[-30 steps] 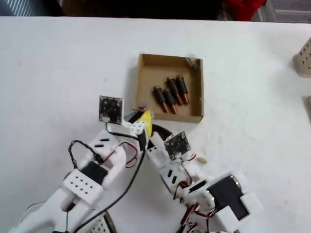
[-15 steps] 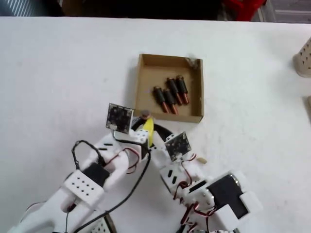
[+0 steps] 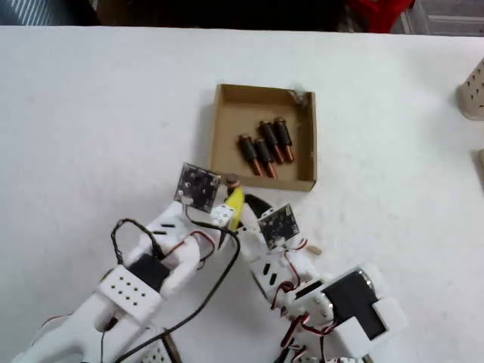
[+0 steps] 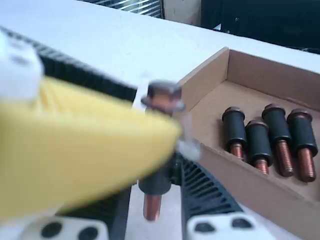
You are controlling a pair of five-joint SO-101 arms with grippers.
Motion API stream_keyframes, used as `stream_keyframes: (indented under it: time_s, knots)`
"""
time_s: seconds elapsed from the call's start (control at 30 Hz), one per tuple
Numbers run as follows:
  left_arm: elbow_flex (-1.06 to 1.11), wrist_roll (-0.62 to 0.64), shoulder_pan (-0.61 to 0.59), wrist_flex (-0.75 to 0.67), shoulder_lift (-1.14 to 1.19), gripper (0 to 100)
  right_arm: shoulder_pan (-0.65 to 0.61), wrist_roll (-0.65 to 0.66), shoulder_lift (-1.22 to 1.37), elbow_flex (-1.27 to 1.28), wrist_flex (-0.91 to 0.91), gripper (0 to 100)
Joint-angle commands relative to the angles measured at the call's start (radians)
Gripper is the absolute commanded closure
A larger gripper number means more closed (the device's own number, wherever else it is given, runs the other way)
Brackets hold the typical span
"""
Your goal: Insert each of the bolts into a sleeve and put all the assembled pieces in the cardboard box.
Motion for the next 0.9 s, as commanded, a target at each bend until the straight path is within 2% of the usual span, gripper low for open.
stream_keyframes:
  time_s: [0.0,0.73,0.87]
  knots:
    - [0.003,-0.005,0.005,0.015,-0.024,54,0.01,0.009,-0.007,0.005,-0.028,98.2]
    - [-0.072,0.089,-0.054,0.017,-0.074,53,0.01,0.009,-0.004,0.005,-0.028,98.2]
    - [-0.077,0.092,-0.047,0.133,-0.243,53,0.01,0.009,-0.002,0.005,-0.028,98.2]
